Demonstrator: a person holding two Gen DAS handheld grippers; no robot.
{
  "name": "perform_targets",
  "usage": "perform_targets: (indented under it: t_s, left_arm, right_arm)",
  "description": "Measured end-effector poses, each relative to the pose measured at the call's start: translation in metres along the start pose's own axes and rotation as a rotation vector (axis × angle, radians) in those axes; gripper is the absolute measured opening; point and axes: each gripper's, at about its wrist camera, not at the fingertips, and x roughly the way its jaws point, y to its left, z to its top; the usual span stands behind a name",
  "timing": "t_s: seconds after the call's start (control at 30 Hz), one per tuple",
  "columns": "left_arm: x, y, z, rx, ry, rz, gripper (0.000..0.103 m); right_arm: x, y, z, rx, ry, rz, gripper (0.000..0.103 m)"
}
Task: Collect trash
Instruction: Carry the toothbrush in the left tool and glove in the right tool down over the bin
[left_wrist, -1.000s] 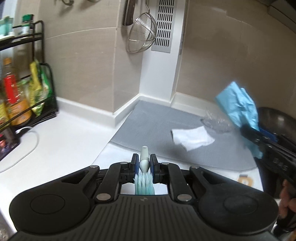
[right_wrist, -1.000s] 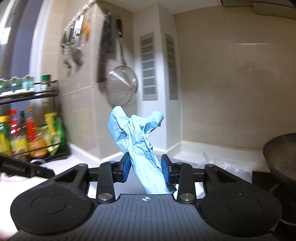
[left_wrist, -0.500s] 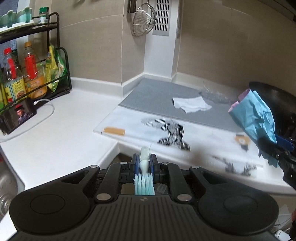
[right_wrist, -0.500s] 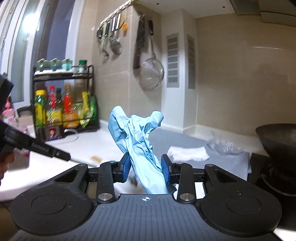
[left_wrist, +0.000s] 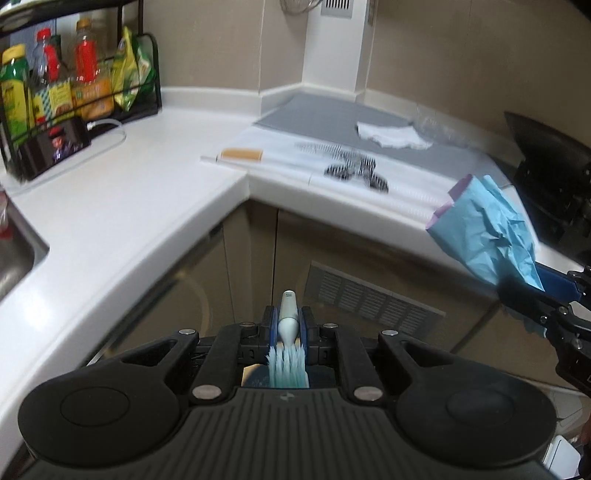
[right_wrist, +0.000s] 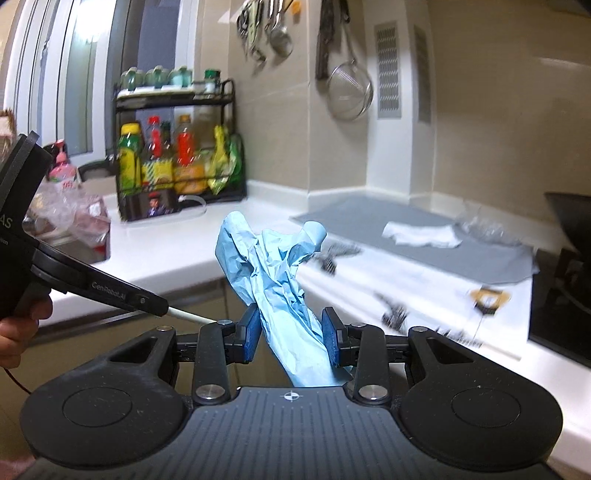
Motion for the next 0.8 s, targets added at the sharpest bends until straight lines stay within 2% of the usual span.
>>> perform_targets:
  t_s: [0.3, 0.53, 0.8]
  left_arm:
    - [0.019, 0.000, -0.035, -0.002, 0.066, 0.024, 0.012]
    - [0.038, 0.002, -0.055, -0.030, 0.111, 0.027, 0.012]
    - [0.044, -0.001, -0.061, -0.009, 0.117, 0.038, 0.012]
  right_arm:
    - [0.019, 0.015, -0.037, 0.043, 0.140, 0.008, 0.038]
    - [0.032, 0.016, -0.051, 0.058, 0.204, 0.016, 0.038]
    - [0.041, 0.012, -0.058, 0.073, 0.243, 0.012, 0.038]
